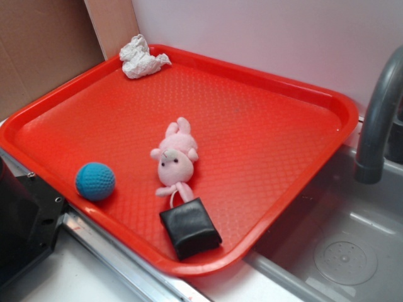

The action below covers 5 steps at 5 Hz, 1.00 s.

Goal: Grab the black box.

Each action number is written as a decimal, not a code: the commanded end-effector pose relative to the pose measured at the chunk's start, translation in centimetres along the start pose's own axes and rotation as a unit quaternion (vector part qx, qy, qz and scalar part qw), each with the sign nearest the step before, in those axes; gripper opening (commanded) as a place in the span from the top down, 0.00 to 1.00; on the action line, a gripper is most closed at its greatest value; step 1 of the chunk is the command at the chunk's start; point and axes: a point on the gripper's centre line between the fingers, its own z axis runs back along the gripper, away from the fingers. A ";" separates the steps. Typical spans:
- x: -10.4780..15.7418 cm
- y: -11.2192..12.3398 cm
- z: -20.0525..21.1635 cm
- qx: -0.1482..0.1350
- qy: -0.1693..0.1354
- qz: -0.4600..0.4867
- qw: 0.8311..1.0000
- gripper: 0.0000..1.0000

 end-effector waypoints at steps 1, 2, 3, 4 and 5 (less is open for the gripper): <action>0.0 0.0 0.0 0.000 0.000 0.000 1.000 0.00; 1.1 -3.1 -3.9 -0.022 0.003 0.129 0.991 0.00; 2.0 -7.2 -6.5 -0.046 0.062 0.261 0.962 0.00; 2.0 -7.2 -6.5 -0.046 0.062 0.261 0.962 0.00; 2.0 -7.2 -6.5 -0.046 0.062 0.261 0.962 0.00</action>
